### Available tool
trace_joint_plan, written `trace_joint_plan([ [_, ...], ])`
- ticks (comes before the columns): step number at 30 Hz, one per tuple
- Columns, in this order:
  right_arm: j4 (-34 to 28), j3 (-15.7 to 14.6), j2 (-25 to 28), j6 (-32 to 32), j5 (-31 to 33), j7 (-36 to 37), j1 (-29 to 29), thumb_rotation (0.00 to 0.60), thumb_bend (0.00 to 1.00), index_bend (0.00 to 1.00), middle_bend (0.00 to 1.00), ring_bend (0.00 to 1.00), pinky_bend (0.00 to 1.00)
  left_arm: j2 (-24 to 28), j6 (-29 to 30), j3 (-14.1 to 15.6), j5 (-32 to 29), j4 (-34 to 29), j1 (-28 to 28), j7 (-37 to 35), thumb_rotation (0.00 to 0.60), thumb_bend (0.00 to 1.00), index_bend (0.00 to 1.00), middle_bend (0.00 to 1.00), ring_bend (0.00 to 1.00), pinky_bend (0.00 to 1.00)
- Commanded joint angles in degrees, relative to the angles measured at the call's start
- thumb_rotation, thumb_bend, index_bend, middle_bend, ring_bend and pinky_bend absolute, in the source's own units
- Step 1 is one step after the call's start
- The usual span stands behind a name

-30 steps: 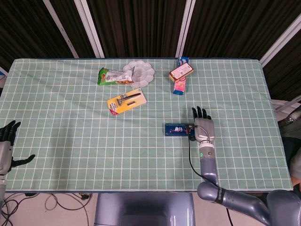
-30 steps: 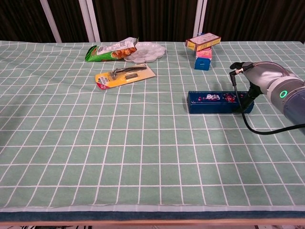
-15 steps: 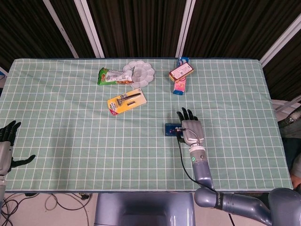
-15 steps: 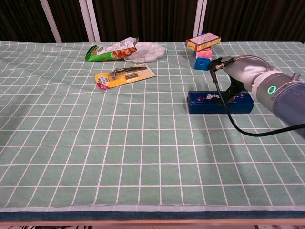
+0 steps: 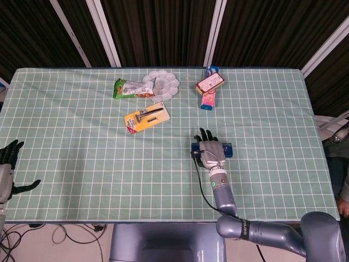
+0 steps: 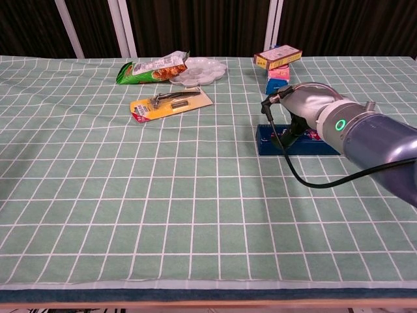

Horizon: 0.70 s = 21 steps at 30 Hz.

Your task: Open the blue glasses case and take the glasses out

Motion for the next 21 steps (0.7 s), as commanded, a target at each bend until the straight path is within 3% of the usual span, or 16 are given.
trace_joint_plan([
  [1, 0.21, -0.06, -0.22, 0.01, 0.27, -0.06, 0.3, 0.6, 0.5, 0.22, 0.0, 0.0, 0.23, 0.03, -0.03, 0.0, -0.02, 0.01, -0.02, -0.02, 0.6, 0.02, 0.0, 0.0, 0.0, 0.0],
  [8, 0.96, -0.24, -0.69, -0.25, 1.44, -0.63, 1.31, 0.6, 0.57, 0.22, 0.0, 0.0, 0.23, 0.23, -0.21, 0.04, -0.16, -0.21, -0.02, -0.14, 0.6, 0.02, 0.0, 0.0, 0.0, 0.0],
  [21, -0.95, -0.11, 0.18, 0.54, 6.24, -5.15, 3.29, 0.6, 0.58, 0.22, 0.0, 0.0, 0.21, 0.51, -0.59, 0.22, -0.16, -0.41, -0.1, -0.28, 0.6, 0.02, 0.0, 0.0, 0.0, 0.0],
])
